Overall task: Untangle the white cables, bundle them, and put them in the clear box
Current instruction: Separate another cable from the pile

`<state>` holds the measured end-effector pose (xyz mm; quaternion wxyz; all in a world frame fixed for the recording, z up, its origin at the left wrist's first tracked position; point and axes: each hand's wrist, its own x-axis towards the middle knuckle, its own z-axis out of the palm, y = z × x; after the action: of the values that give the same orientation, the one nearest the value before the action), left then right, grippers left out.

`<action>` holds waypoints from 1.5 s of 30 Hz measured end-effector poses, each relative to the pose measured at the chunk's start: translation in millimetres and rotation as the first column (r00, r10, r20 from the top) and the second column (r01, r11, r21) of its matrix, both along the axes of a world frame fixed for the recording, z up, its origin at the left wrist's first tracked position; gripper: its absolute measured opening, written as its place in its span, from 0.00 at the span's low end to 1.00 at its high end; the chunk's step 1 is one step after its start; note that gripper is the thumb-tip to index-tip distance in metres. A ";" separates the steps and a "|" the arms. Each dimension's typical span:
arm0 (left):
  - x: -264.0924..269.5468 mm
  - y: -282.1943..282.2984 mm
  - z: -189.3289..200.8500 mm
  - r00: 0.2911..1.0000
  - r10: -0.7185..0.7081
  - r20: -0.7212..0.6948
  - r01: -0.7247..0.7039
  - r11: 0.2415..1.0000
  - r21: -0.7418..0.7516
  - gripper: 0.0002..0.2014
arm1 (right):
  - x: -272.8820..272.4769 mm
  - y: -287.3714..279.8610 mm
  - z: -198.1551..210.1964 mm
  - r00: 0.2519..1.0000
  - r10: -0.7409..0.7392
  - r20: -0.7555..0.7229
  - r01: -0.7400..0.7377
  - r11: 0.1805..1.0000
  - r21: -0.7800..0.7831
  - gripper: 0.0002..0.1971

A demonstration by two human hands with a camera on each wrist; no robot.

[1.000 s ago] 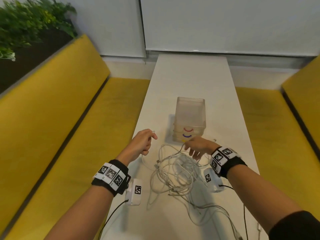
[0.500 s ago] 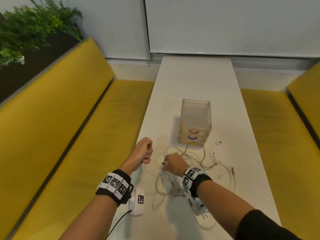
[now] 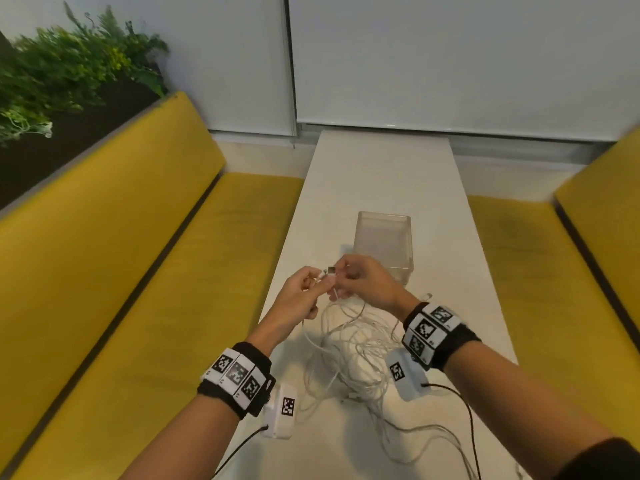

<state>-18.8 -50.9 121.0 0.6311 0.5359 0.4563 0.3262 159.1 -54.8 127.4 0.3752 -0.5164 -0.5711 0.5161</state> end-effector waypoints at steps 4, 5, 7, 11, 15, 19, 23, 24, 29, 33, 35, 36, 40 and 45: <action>23.7 -4.7 23.1 0.993 -0.013 0.114 0.006 0.998 0.067 0.10 | 11.9 -13.2 23.9 1.000 -0.025 -0.017 0.026 0.999 0.040 0.15; 27.8 -5.6 25.5 0.993 -0.027 0.113 0.020 0.998 0.065 0.11 | 13.3 -17.8 27.2 0.999 -0.031 -0.029 0.033 0.998 0.046 0.16; 33.3 -8.6 28.8 0.993 -0.035 0.111 0.028 0.997 0.069 0.14 | 18.3 -27.4 32.6 0.999 -0.022 -0.042 0.023 0.999 0.027 0.18; 32.7 -8.2 39.5 0.991 0.088 0.101 -0.104 0.981 0.166 0.19 | 29.1 -47.1 32.0 0.998 0.048 -0.045 -0.050 0.998 -0.047 0.17; 25.7 -8.5 62.8 0.923 0.193 0.334 -0.227 0.972 0.066 0.18 | 38.6 -61.6 24.4 0.997 0.066 0.047 -0.067 0.998 0.020 0.17; 5.7 -5.7 98.6 0.834 0.288 0.471 -0.338 0.941 0.024 0.15 | 56.8 -77.0 19.1 0.990 0.024 0.138 -0.026 1.000 0.014 0.13; 0.5 -9.6 110.5 0.917 0.183 0.353 -0.269 0.939 0.212 0.03 | 58.7 -78.4 25.7 0.984 -0.039 0.173 0.026 0.997 0.079 0.14; 3.5 -13.2 108.1 0.964 0.133 0.231 -0.202 0.931 0.304 0.05 | 54.7 -77.1 30.3 0.984 -0.041 0.175 0.022 0.994 0.107 0.13; 23.5 -25.9 80.8 0.965 -0.139 -0.224 0.236 0.836 0.495 0.08 | 29.2 -72.2 63.9 0.998 0.002 0.060 -0.011 0.990 0.140 0.12; 21.1 -25.2 73.7 0.940 -0.123 -0.317 0.278 0.815 0.508 0.13 | 28.1 -74.9 75.8 0.997 0.069 -0.019 -0.067 0.995 0.080 0.08; 15.1 -21.3 78.2 0.958 -0.121 -0.260 0.235 0.851 0.470 0.20 | 34.4 -77.8 71.0 0.996 0.084 -0.026 -0.082 0.993 0.087 0.04; 12.7 -20.1 82.4 0.972 -0.128 -0.196 0.205 0.870 0.449 0.21 | 37.4 -79.2 67.3 0.995 0.089 -0.033 -0.086 0.992 0.087 0.07; 7.7 -21.2 106.9 0.999 -0.029 0.021 0.017 0.902 0.432 0.24 | 39.6 -82.5 48.5 0.993 0.105 0.061 -0.110 0.990 0.090 0.10; -3.5 -23.2 146.6 0.916 0.219 0.335 -0.324 0.897 0.300 0.16 | 50.8 -87.0 28.7 0.988 0.087 0.124 -0.091 0.995 0.028 0.19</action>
<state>-22.4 -74.2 267.6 0.5338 0.5153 0.3633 0.5634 210.0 -141.9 156.1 0.3245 -0.5150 -0.6241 0.4899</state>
